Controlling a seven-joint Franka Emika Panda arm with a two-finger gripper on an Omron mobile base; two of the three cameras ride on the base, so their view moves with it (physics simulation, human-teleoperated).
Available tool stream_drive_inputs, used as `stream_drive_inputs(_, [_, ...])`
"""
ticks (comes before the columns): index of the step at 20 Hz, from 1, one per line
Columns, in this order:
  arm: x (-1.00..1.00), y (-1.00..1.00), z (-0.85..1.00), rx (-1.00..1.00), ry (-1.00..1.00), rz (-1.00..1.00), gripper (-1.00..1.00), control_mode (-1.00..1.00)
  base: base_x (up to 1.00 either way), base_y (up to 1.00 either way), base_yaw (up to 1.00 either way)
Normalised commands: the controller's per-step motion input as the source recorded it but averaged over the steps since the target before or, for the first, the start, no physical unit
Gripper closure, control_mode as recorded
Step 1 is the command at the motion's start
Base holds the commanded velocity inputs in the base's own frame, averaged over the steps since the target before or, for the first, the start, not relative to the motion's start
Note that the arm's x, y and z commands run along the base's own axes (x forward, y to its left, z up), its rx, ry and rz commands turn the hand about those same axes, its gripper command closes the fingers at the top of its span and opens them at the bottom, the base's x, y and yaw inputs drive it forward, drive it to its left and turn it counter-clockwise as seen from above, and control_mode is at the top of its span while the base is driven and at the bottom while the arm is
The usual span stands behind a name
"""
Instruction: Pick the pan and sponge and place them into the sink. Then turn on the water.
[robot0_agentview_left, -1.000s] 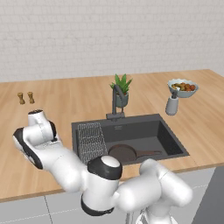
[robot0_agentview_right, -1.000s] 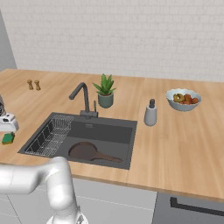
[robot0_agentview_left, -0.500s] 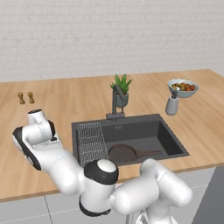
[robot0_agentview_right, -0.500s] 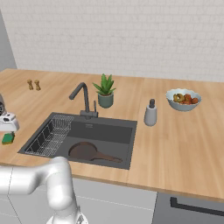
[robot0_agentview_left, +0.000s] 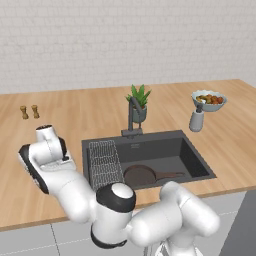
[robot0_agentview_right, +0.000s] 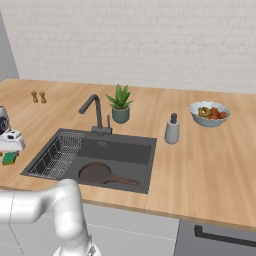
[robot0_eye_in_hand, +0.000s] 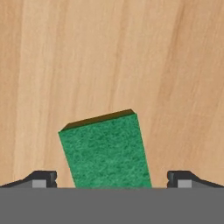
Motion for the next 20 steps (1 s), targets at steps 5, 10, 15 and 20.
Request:
stream_drive_inputs(5, [0.0, 0.0, -0.32, -0.02, 0.0, 0.0, -1.0, -1.0, 0.0, 0.0, 0.0])
stream_drive_inputs(10, [0.0, 0.0, -0.4, -0.03, 0.0, 0.0, -1.0, -1.0, 0.0, 0.0, 0.0])
stream_drive_inputs(15, [0.0, 0.01, -0.5, -0.05, 0.0, 0.01, 1.0, -1.0, 0.0, 0.0, 0.0])
stream_drive_inputs(20, [0.0, 0.0, -0.34, -0.01, 0.0, 0.01, 1.0, -1.0, 0.0, 0.0, 0.0])
